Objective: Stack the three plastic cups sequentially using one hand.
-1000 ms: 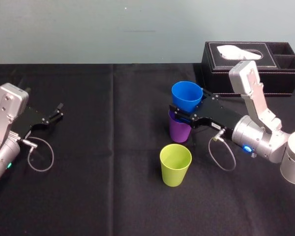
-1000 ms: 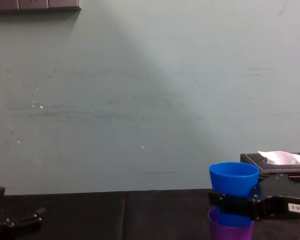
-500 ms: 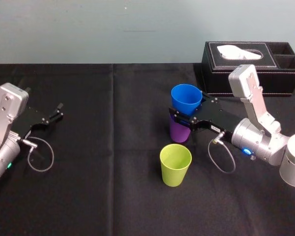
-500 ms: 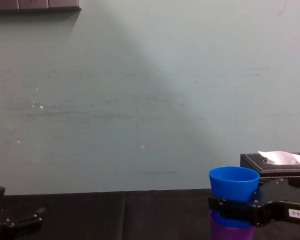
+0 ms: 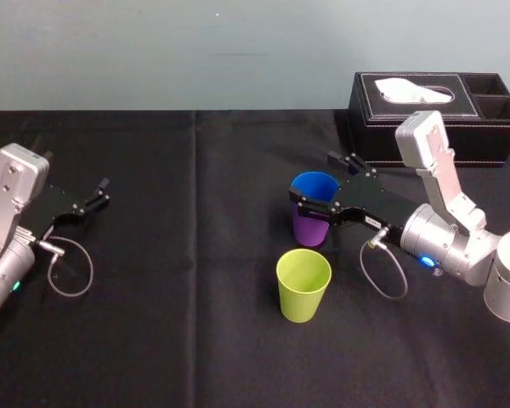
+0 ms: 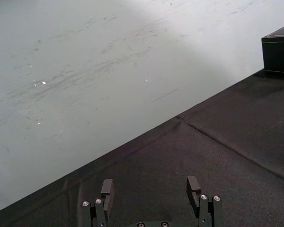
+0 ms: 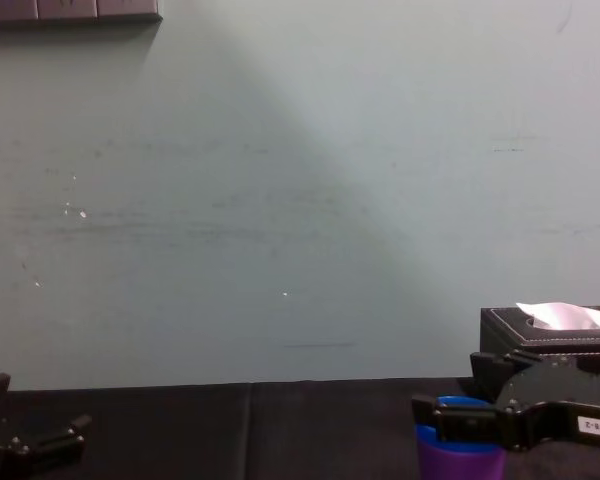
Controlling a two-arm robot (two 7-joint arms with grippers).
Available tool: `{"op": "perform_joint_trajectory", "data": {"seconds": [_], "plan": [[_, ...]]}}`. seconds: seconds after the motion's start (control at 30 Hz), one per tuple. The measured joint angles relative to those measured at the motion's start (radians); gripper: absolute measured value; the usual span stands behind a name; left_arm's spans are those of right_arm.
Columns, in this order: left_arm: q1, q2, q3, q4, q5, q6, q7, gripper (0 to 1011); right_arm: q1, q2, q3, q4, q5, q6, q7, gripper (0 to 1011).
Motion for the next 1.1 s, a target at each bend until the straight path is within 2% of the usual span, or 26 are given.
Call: {"op": "perform_joint_trajectory", "data": {"seconds": [0.5,0.6,0.67,0.8,0.87,1.0,1.1], "plan": [[0.0,0.0,0.0,0.0,0.0,0.0,0.0,1011,0.0,0.0,0.0,-0.003,0.0,0.003,-0.002,1003],[0.0,0.0,0.0,0.0,0.0,0.0,0.0,1011,-0.01,0.009,0.008,-0.035,0.0,0.016,-0.013,1003],[0.0,0.0,0.0,0.0,0.0,0.0,0.0,1011,-0.044,0.029,0.031,-0.089,0.021,0.027,-0.014,1002],[0.0,0.0,0.0,0.0,0.0,0.0,0.0,1011,-0.1,0.063,0.066,-0.148,0.071,0.03,0.005,1003],[0.0,0.0,0.0,0.0,0.0,0.0,0.0,1011,-0.145,0.093,0.09,-0.186,0.114,0.028,0.026,1003],[0.0,0.0,0.0,0.0,0.0,0.0,0.0,1011,-0.233,0.161,0.131,-0.241,0.184,-0.005,0.08,1003],[0.0,0.0,0.0,0.0,0.0,0.0,0.0,1011,-0.274,0.197,0.146,-0.256,0.211,-0.03,0.112,1003]]}}
